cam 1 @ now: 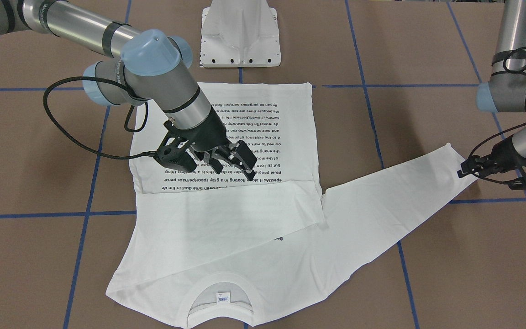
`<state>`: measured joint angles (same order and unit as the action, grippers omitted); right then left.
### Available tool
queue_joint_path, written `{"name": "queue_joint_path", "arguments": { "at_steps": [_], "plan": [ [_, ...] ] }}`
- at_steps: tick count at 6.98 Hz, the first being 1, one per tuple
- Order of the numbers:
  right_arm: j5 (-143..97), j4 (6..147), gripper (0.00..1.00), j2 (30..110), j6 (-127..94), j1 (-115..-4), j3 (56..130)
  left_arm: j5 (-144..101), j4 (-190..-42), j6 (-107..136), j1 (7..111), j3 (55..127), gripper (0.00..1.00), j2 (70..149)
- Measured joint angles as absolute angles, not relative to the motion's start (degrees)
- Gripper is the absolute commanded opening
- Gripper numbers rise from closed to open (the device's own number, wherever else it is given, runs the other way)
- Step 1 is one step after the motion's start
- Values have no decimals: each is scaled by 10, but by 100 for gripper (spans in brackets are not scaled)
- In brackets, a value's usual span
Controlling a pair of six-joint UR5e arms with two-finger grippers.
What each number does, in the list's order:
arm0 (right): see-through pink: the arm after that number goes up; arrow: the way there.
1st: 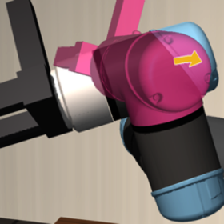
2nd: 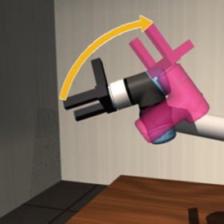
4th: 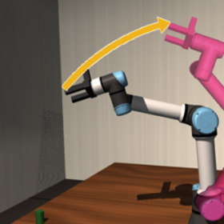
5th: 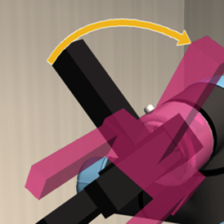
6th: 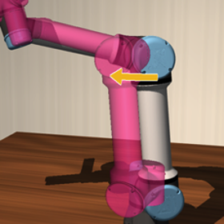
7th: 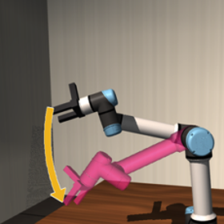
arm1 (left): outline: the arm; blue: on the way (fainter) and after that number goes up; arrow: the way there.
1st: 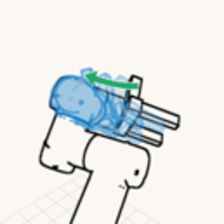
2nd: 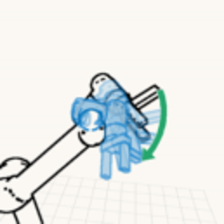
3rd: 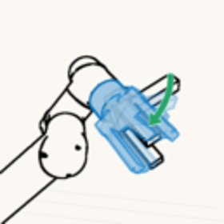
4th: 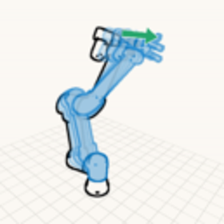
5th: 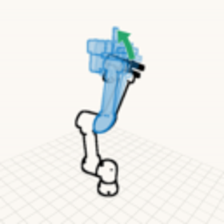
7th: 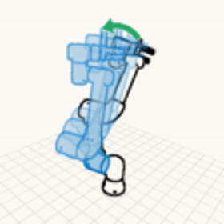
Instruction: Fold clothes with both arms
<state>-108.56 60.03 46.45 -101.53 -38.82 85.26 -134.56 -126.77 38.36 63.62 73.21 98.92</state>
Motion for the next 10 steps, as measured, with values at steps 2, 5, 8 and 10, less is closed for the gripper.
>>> {"name": "queue_joint_path", "arguments": {
  "at_steps": [2, 5, 8, 10],
  "plan": [
    [-1085, 600, 99, 464, -1016, -386, 853, -1326, -1267, 384, 637, 733, 67, 985],
    [-1085, 600, 99, 464, -1017, -386, 853, -1319, -1267, 384, 637, 734, 61, 984],
    [-1085, 600, 99, 464, -1018, -386, 853, -1319, -1267, 389, 636, 733, 61, 984],
    [-1085, 600, 99, 465, -1018, -386, 853, -1319, -1266, 391, 636, 732, 61, 984]
  ]
}}
